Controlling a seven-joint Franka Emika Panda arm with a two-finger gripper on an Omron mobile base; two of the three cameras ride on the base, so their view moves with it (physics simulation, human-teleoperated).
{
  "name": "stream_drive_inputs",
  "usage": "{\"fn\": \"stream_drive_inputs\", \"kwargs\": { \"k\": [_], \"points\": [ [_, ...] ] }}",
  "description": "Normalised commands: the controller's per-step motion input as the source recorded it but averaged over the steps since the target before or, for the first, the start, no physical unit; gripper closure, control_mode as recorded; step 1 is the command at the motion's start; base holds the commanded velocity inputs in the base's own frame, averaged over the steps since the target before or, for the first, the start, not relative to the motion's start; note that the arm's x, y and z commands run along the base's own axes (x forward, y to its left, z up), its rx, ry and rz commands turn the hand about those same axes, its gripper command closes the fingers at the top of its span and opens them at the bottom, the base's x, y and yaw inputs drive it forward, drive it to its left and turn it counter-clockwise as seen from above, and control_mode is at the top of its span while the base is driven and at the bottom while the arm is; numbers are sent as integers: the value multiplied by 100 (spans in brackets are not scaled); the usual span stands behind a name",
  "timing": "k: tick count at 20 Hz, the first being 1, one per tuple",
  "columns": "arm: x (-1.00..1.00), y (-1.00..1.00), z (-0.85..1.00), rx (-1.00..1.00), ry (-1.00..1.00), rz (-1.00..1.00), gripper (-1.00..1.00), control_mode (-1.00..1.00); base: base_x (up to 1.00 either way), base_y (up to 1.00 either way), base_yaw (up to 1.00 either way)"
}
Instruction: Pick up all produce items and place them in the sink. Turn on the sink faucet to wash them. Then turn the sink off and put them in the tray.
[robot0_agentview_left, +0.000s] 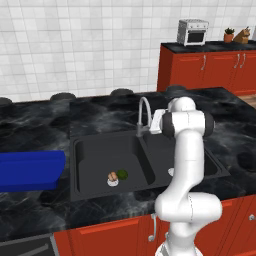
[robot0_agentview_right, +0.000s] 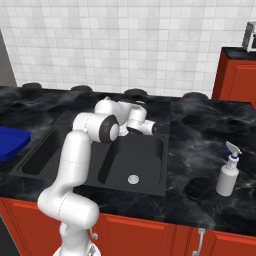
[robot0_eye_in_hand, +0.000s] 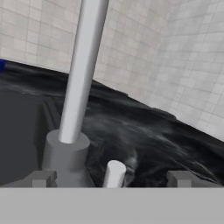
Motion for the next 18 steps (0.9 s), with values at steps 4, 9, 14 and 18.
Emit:
{"fn": "stream_drive_inputs", "kwargs": {
  "k": [4,9,14,18],
  "points": [
    [7,5,-10,0,0,0,-100,-100,0,0,0],
    [8,5,-9,0,0,0,-100,-100,0,0,0],
    [13,18,-8,0,0,0,-100,-100,0,0,0],
    [16,38,-3,0,1,0,100,-100,0,0,0]
  ]
}}
